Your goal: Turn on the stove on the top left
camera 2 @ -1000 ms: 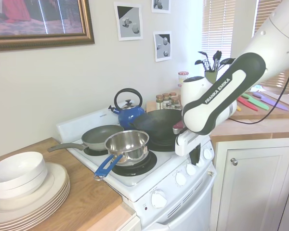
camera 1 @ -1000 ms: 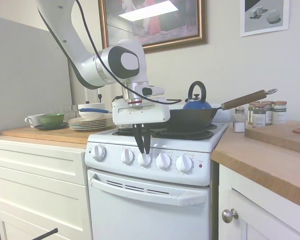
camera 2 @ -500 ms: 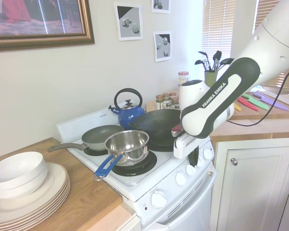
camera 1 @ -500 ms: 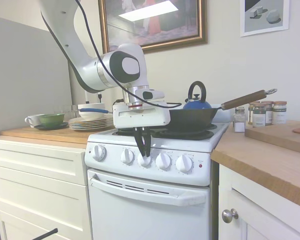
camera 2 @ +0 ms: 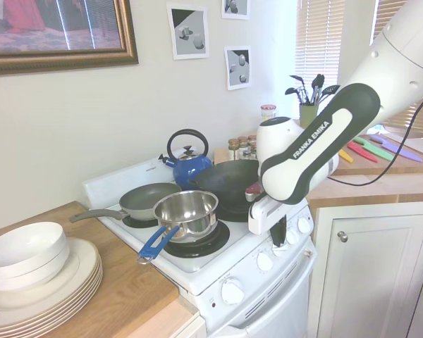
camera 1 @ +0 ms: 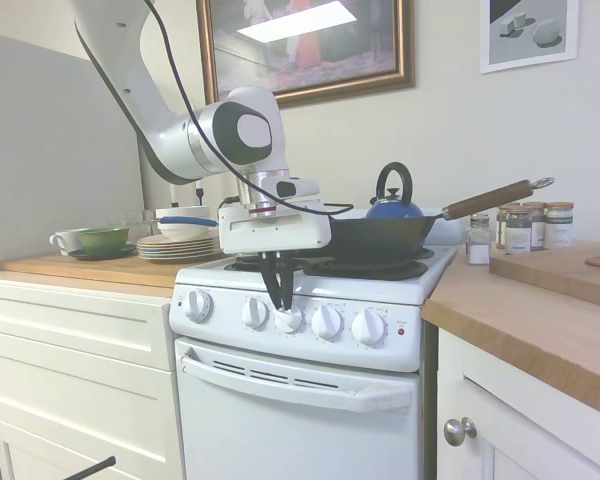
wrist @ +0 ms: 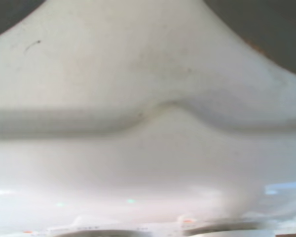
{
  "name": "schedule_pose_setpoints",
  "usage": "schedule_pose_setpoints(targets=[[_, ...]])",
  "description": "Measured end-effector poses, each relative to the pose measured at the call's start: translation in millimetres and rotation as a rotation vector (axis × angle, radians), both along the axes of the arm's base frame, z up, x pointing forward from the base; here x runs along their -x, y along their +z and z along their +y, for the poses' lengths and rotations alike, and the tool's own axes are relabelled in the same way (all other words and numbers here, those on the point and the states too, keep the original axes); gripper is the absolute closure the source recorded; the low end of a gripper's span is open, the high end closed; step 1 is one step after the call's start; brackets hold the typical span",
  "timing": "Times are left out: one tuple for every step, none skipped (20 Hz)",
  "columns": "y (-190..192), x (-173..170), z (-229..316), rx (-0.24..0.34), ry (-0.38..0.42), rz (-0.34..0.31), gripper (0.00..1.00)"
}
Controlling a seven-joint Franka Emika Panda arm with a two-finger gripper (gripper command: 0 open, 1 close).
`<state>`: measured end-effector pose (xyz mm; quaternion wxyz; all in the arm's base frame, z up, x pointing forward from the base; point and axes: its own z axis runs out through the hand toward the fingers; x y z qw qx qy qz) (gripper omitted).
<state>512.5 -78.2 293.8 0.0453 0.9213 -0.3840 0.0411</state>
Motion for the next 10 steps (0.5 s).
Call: schedule_pose_setpoints(targets=[[-0.2, 0.0, 0.8, 0.000, 0.000, 0.000, 1.00], [-0.3, -0.1, 1.4, 0.000, -0.001, 0.000, 1.00], [-0.4, -0.2, 2.2, 0.000, -0.001, 0.000, 1.00], [-0.6, -0.4, 2.9, 0.000, 0.000, 0.000, 1.00], [-0.9, -0.5, 3.5, 0.000, 0.000, 0.000, 1.00], [-1.5, -0.5, 4.1, 0.000, 0.000, 0.001, 1.00], [-2.2, -0.5, 4.5, -0.001, -0.001, 0.002, 1.00], [-3.0, -0.3, 4.6, -0.001, -0.002, 0.003, 1.00], [-3.2, -0.4, 4.6, -0.001, -0.003, 0.003, 1.00], [-3.3, -0.4, 4.6, -0.001, -0.003, 0.003, 1.00]])
